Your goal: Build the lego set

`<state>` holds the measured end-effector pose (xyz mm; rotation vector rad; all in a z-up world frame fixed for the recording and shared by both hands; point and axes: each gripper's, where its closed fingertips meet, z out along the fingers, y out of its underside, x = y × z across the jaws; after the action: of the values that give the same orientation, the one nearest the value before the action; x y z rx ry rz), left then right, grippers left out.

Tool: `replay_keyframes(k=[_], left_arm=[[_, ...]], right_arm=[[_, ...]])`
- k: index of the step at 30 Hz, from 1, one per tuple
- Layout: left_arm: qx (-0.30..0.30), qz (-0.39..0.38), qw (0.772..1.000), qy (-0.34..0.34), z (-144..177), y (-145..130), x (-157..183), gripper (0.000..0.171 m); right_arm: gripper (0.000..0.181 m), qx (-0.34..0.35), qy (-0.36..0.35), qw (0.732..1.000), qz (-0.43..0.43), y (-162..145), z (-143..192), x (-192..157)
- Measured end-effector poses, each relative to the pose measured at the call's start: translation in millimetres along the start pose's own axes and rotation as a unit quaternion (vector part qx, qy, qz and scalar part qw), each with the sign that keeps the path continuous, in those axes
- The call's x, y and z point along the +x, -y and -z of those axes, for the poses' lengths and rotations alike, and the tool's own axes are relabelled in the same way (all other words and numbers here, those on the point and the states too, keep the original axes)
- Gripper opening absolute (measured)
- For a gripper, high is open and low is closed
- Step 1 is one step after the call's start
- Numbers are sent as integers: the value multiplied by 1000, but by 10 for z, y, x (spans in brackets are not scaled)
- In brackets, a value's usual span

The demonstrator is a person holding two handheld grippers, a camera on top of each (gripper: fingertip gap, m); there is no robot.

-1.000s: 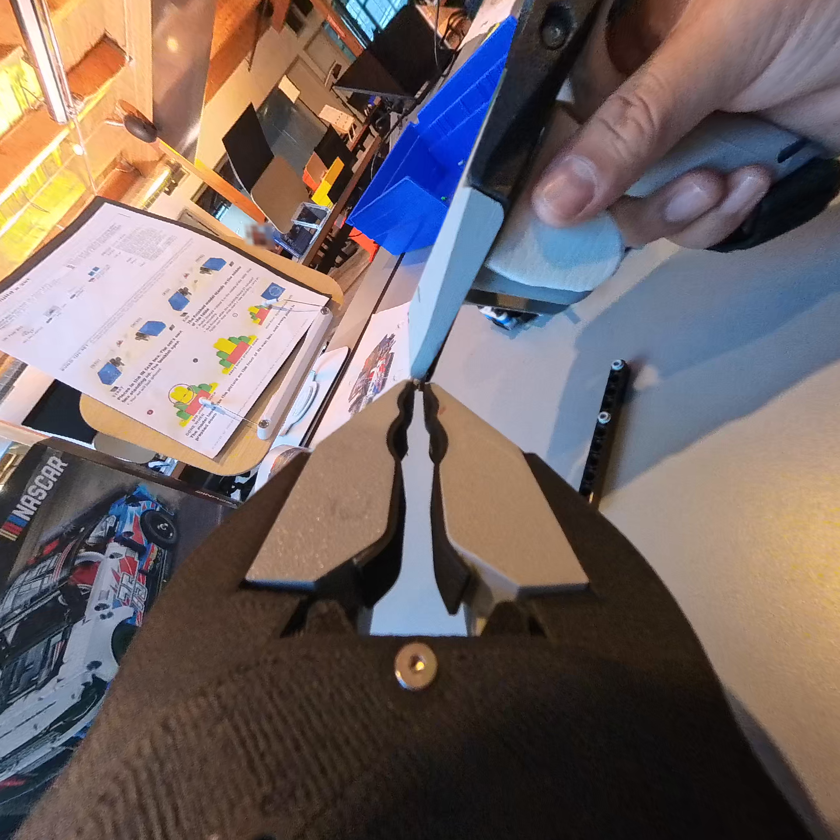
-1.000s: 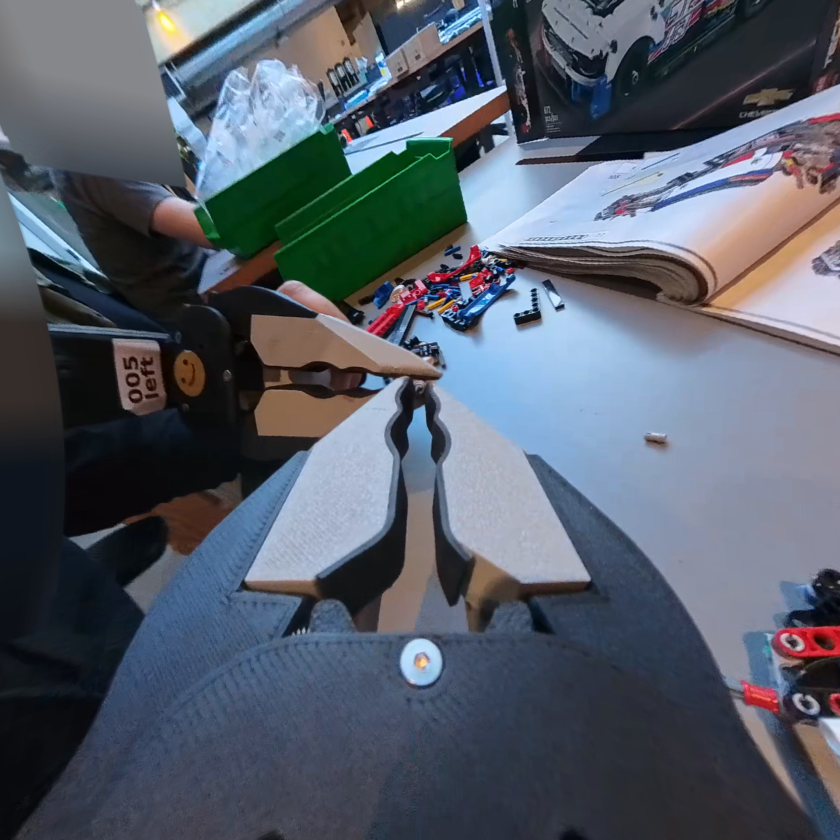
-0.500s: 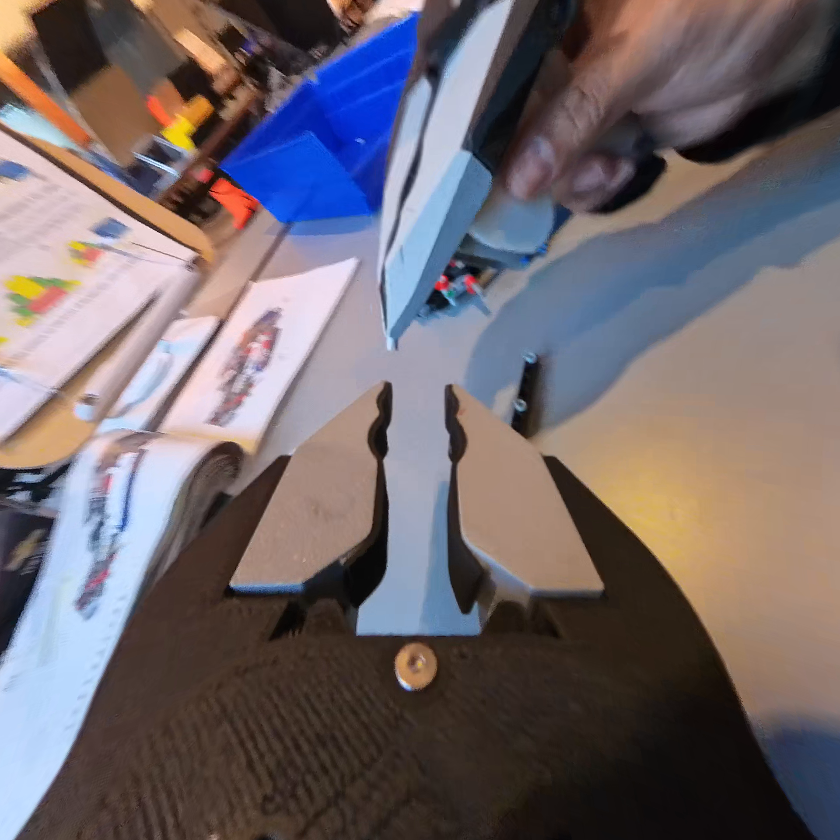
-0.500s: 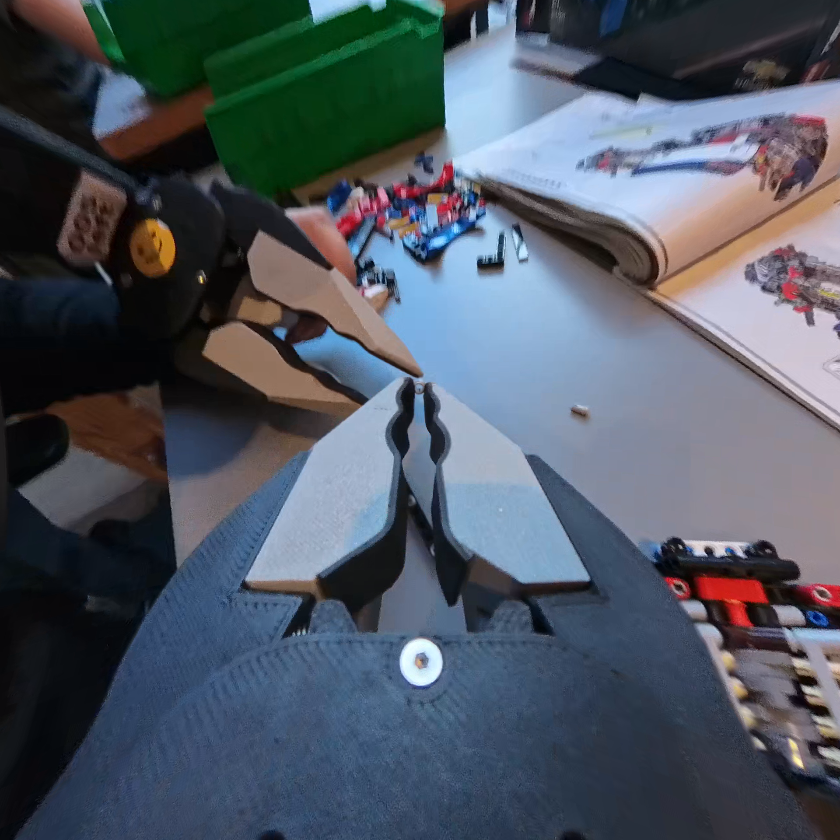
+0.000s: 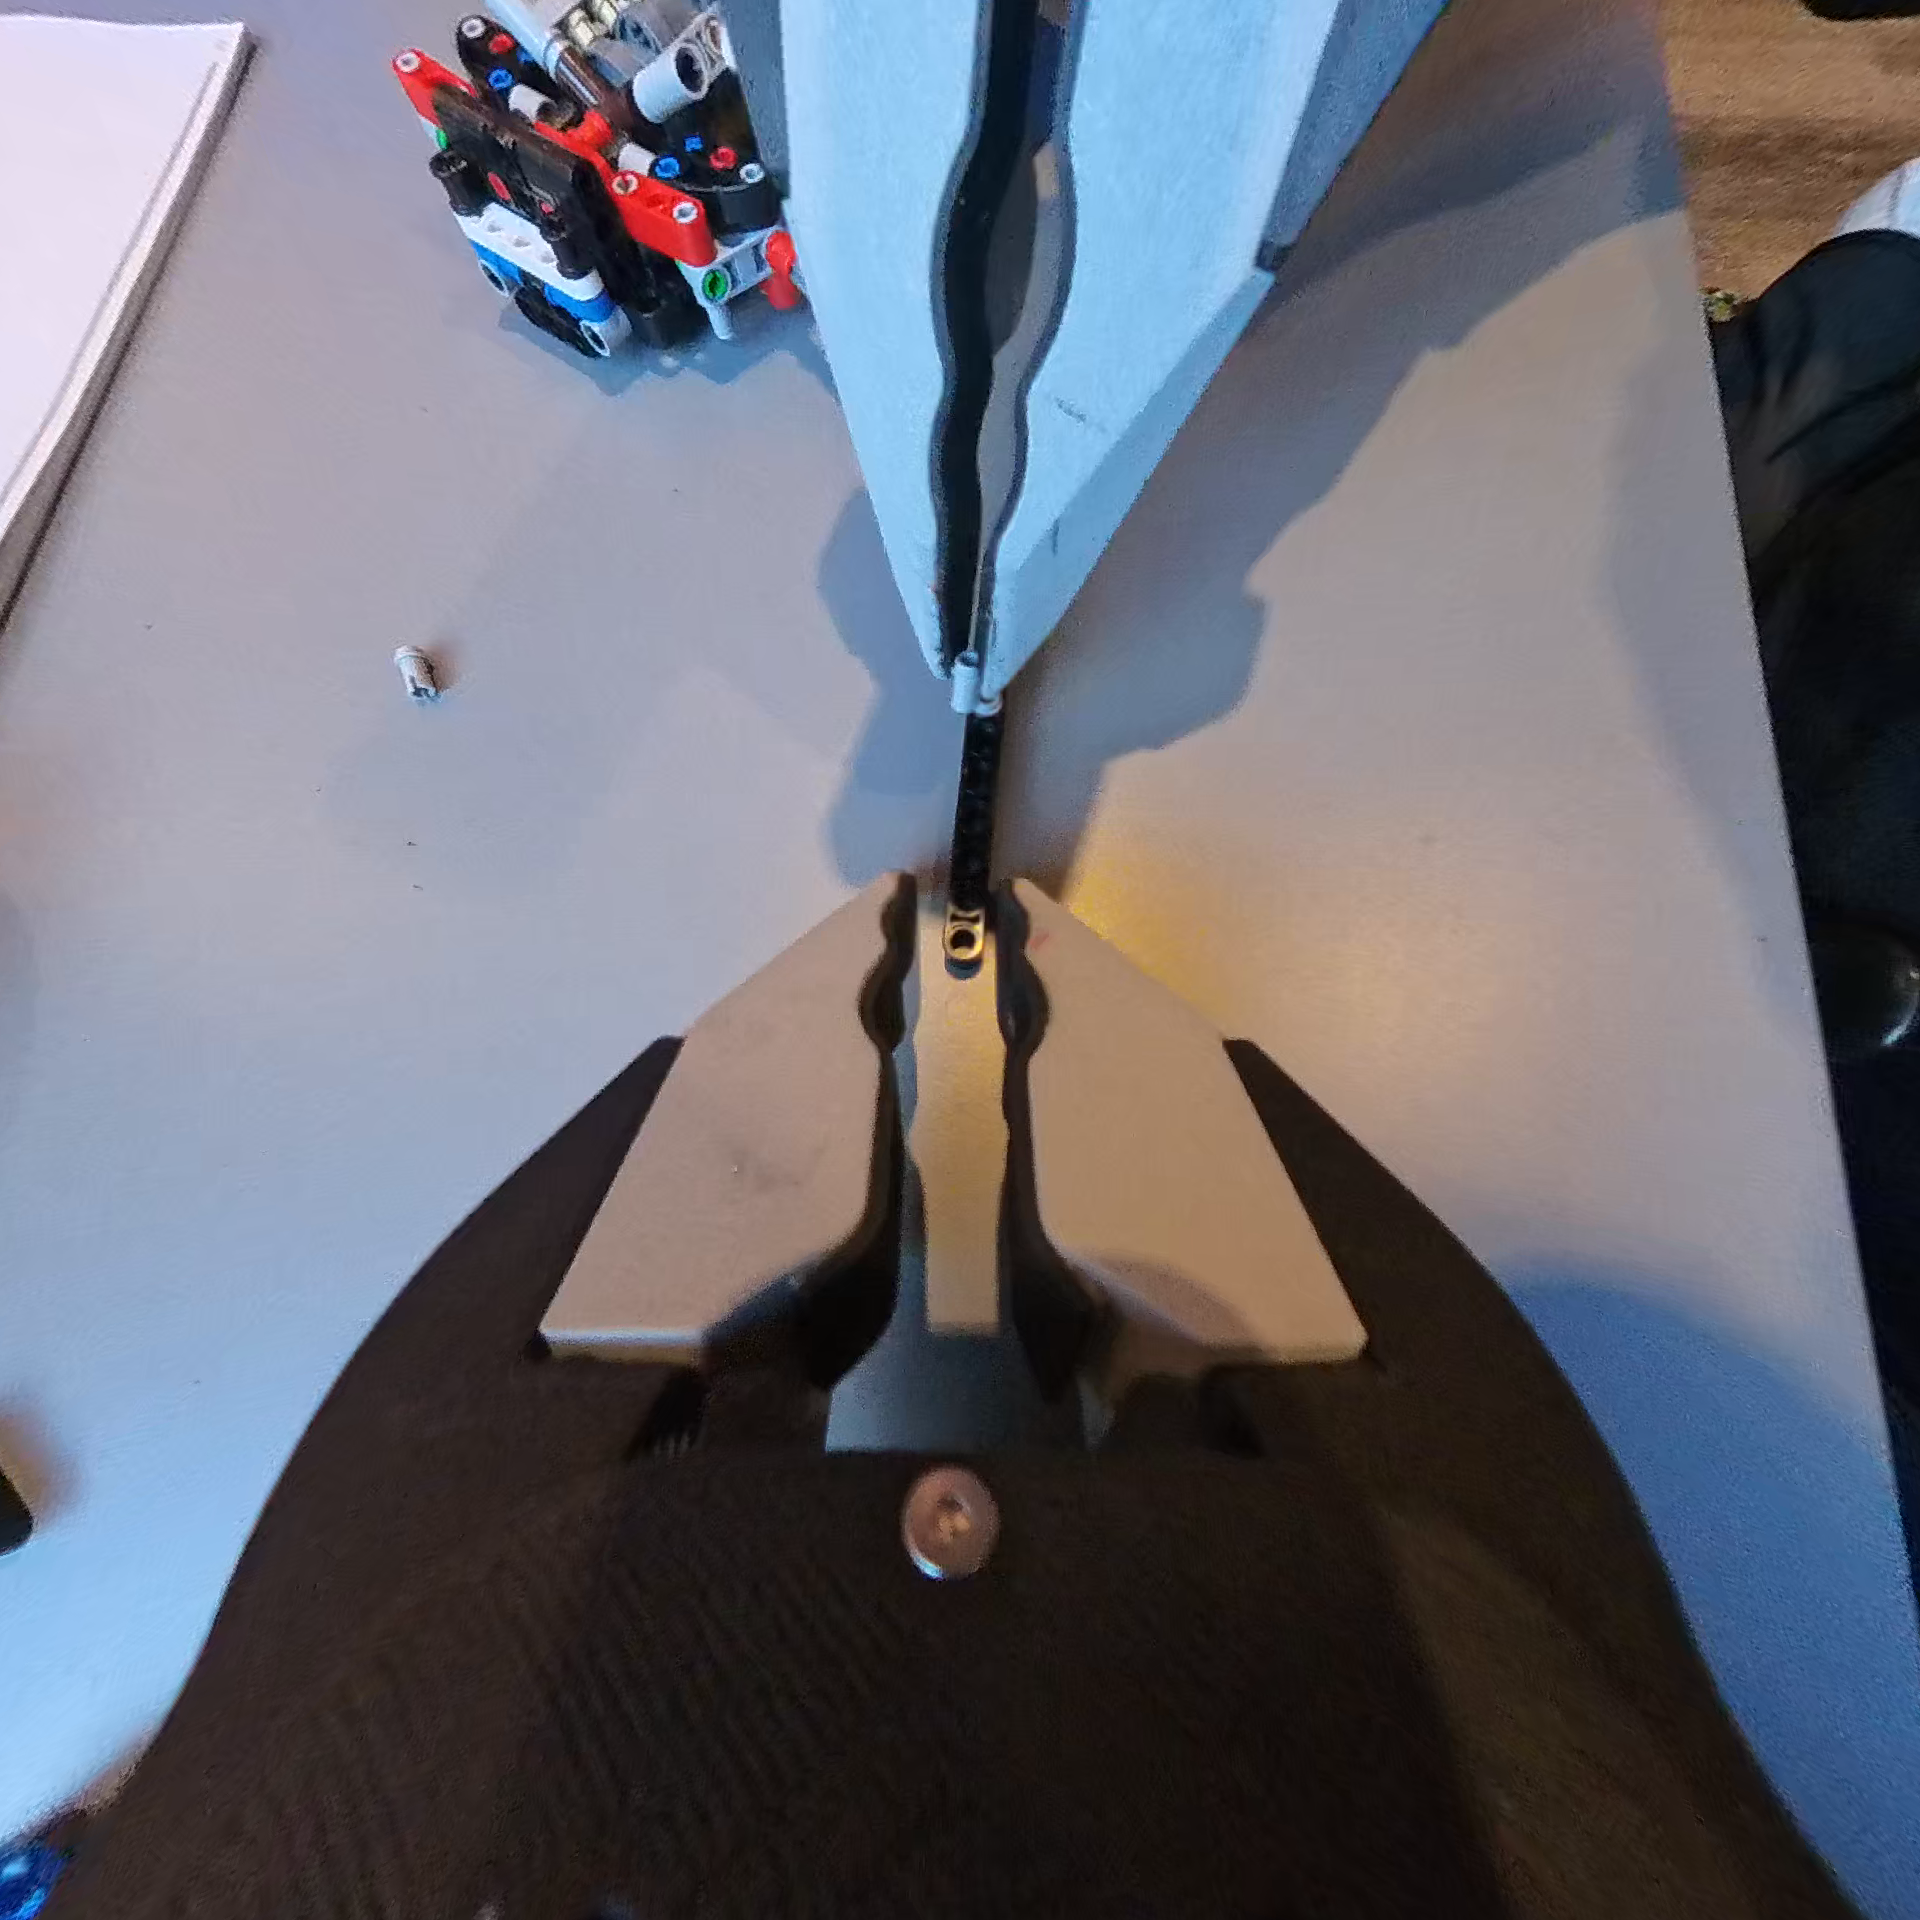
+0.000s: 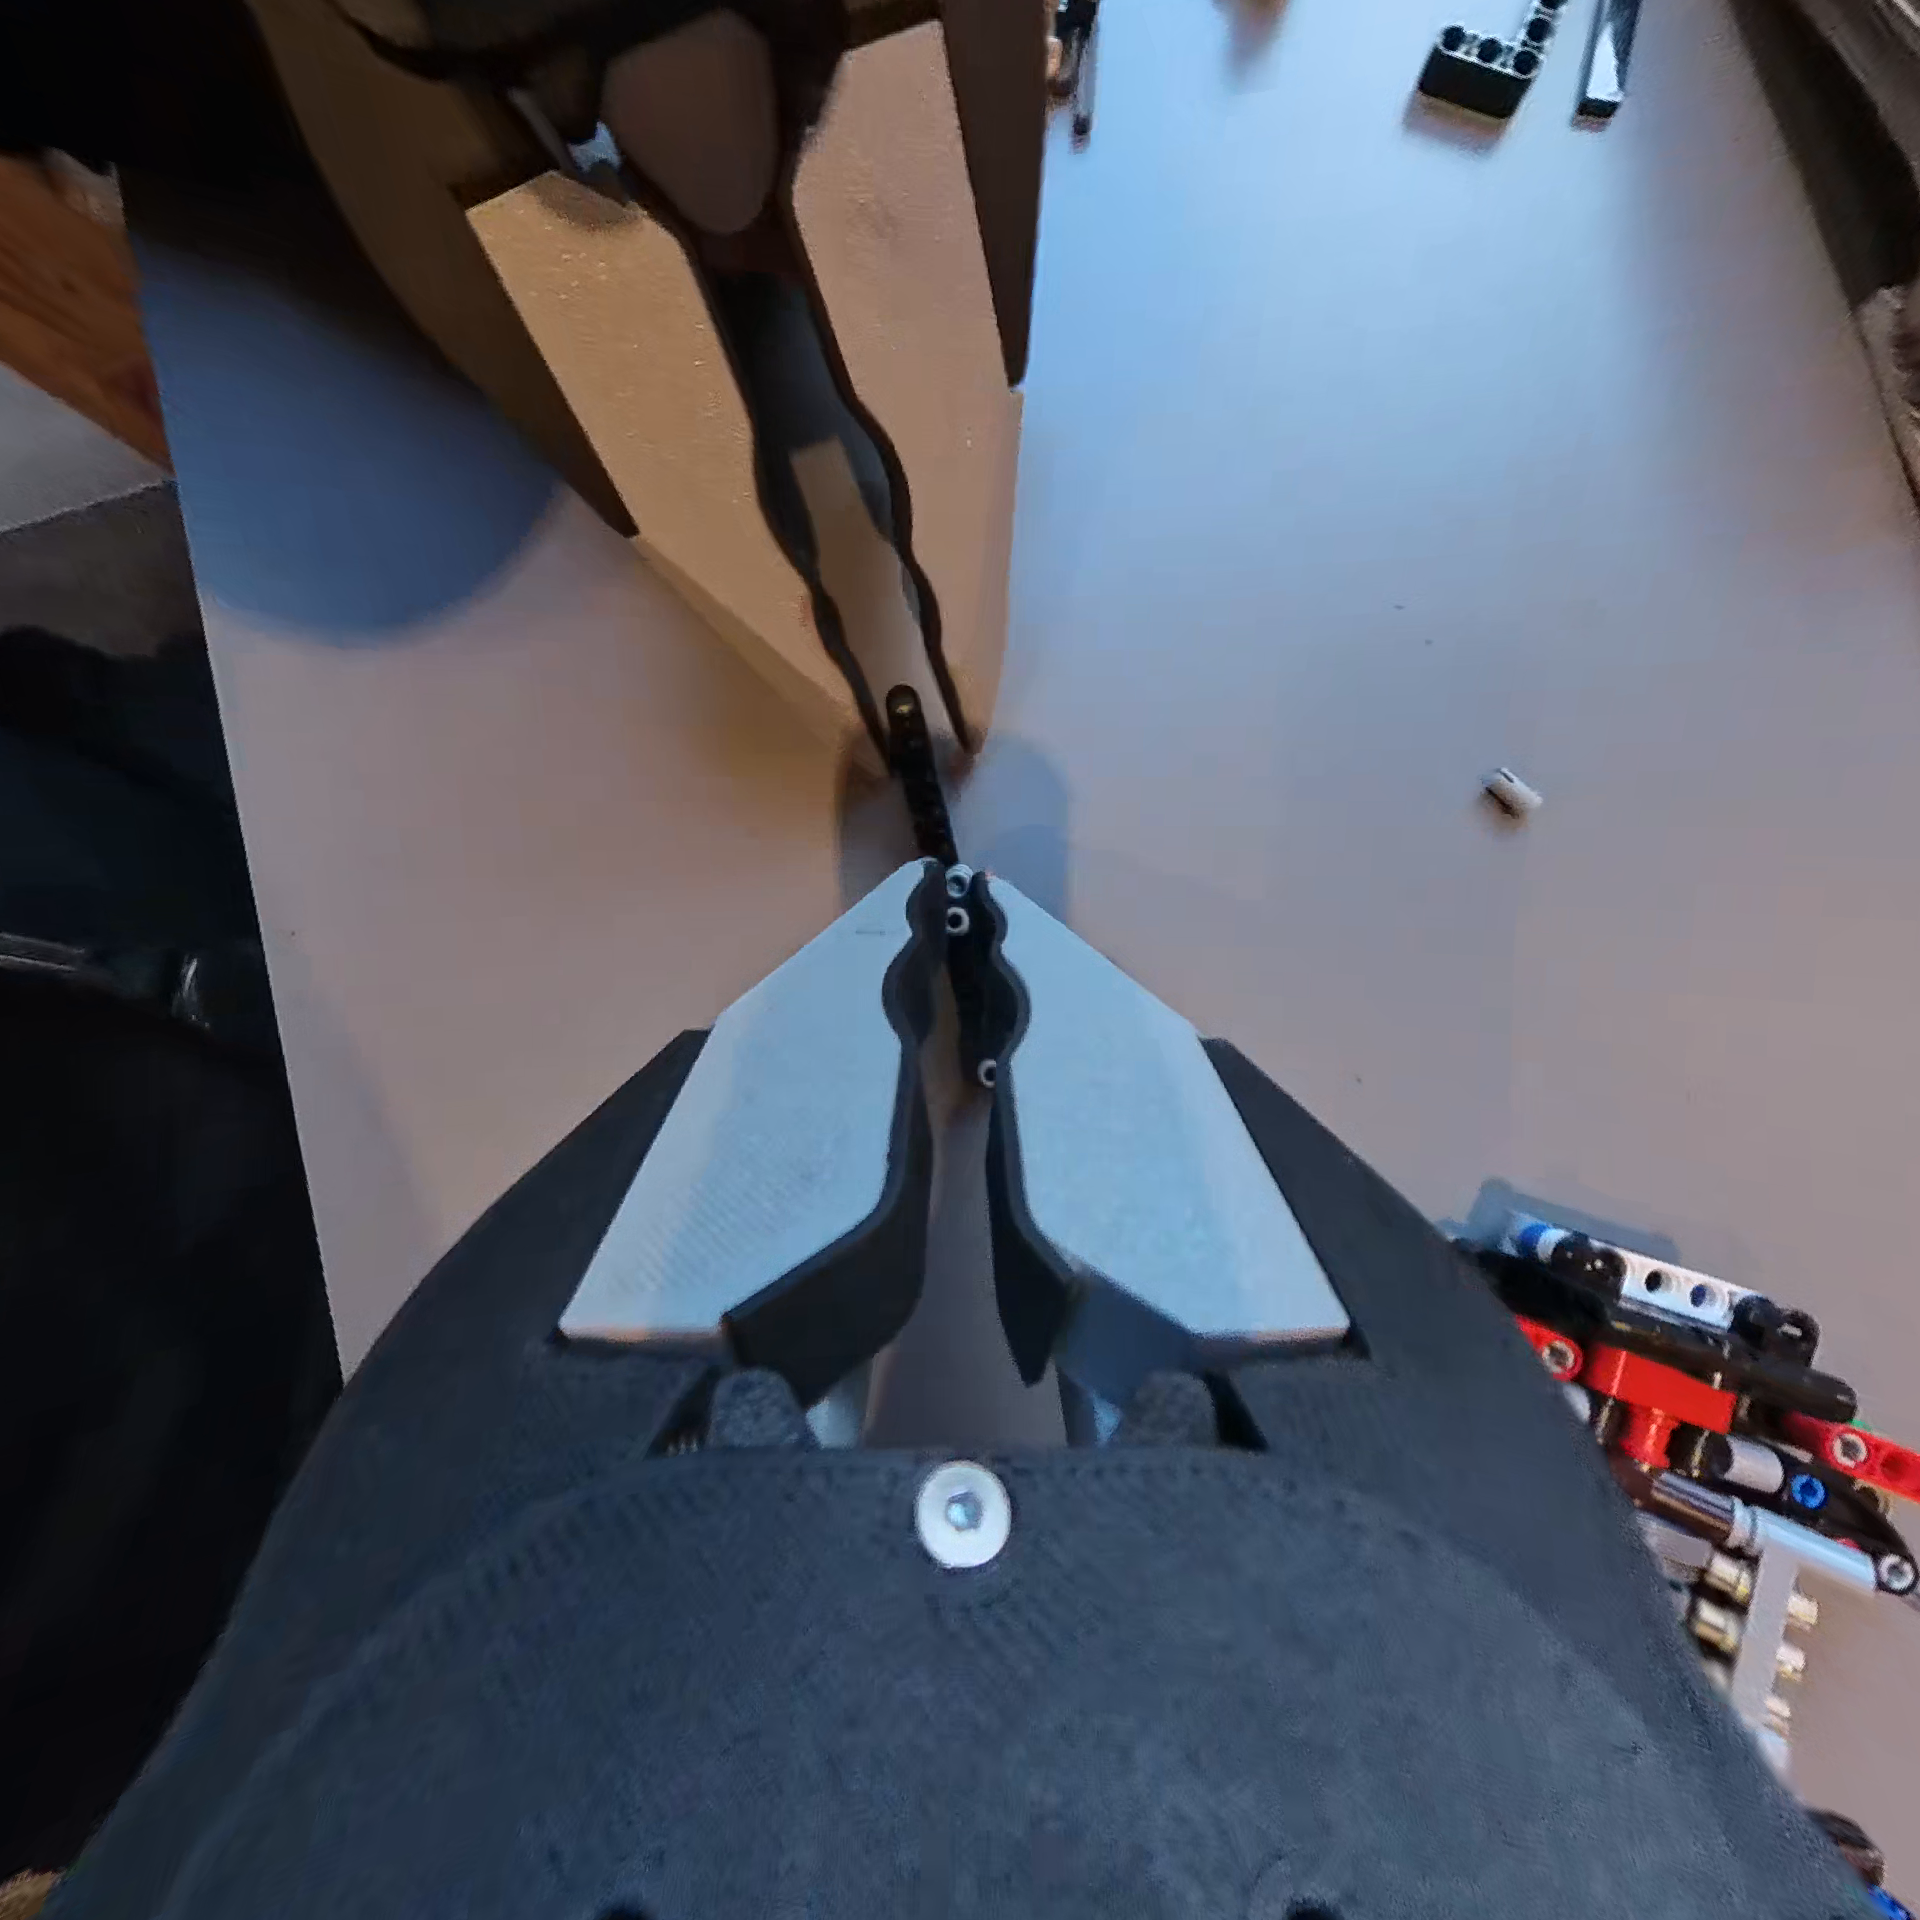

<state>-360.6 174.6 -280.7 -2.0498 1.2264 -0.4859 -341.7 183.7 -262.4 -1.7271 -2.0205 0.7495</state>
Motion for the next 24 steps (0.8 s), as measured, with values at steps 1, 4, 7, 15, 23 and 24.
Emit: replay_keyframes(k=[1,4,7,15,23,24], left_arm=[[0,2,1000,-3,-1,-1,2,8],[0,1,1000,-7,-5,-2,13,4],[0,9,1000,-14,-7,-2,12,4],[-1,6,1000,-6,-21,11,2,5],[-1,5,1000,-2,-24,16,2,5],[-1,5,1000,-2,-25,17,2,5]], right_arm=[[2,-4,2,1000,6,4,-9,-15],[2,-26,-3,999,28,-13,-39,-17],[2,-46,-10,998,47,-21,-57,-5],[2,-85,-15,993,80,-29,-65,9],[2,-121,-33,986,112,-67,-76,46],[2,-123,-33,985,115,-65,-75,41]])
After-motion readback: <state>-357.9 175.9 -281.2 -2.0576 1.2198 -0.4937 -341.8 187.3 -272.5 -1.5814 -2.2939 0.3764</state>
